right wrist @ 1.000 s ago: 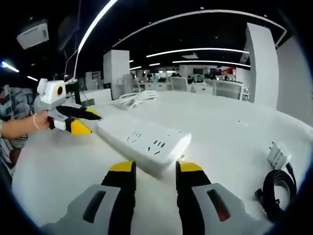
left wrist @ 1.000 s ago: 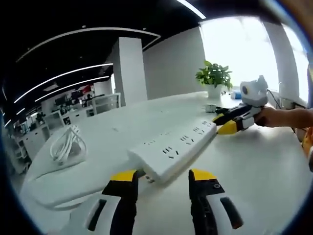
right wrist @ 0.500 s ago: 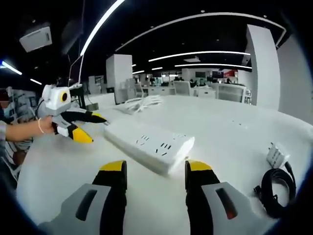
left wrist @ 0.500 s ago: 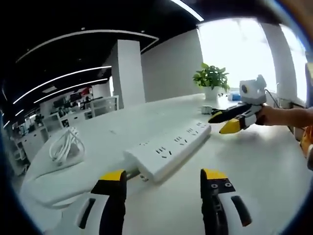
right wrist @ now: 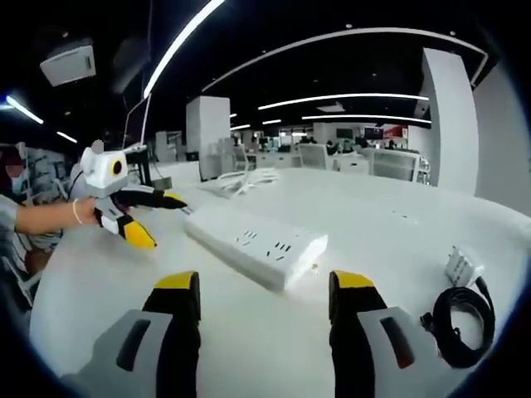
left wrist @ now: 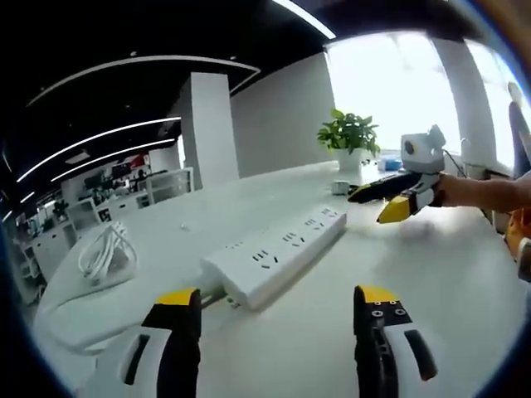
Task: Straighten the power strip on the desk, plug the charger into it
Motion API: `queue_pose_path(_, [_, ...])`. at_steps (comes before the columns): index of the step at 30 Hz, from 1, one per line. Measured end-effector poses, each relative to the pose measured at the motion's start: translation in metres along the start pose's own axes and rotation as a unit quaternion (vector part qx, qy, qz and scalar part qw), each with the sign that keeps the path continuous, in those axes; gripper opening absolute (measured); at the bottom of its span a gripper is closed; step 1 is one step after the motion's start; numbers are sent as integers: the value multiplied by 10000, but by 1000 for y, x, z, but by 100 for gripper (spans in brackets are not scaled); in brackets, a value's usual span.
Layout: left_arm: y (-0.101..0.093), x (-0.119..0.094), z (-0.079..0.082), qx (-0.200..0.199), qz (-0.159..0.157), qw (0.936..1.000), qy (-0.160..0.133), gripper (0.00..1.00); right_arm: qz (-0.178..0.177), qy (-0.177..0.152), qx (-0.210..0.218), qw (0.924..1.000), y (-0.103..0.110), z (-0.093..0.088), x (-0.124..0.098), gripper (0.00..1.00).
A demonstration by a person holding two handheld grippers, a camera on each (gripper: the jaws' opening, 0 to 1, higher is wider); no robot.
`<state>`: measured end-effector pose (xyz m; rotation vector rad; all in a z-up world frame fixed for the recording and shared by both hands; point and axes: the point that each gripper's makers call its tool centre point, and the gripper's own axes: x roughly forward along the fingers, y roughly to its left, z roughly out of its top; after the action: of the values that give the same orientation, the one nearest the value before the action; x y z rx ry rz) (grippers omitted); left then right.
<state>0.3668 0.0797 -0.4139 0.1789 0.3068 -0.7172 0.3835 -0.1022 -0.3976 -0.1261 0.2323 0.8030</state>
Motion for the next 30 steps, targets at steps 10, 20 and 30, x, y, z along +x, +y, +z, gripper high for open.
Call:
queue_pose_path(10, [-6, -1, 6, -112, -85, 9998, -135, 87, -74, -162, -248, 9995, -8, 6, -11, 90])
queue_pose_path(20, [-11, -14, 14, -196, -136, 9991, -364, 99, -105, -233, -456, 9986, -9, 9, -25, 100])
queue_pose_path(30, [-12, -18, 14, -155, -111, 9991, -387, 99, -345, -347, -434, 9979, -29, 17, -45, 97])
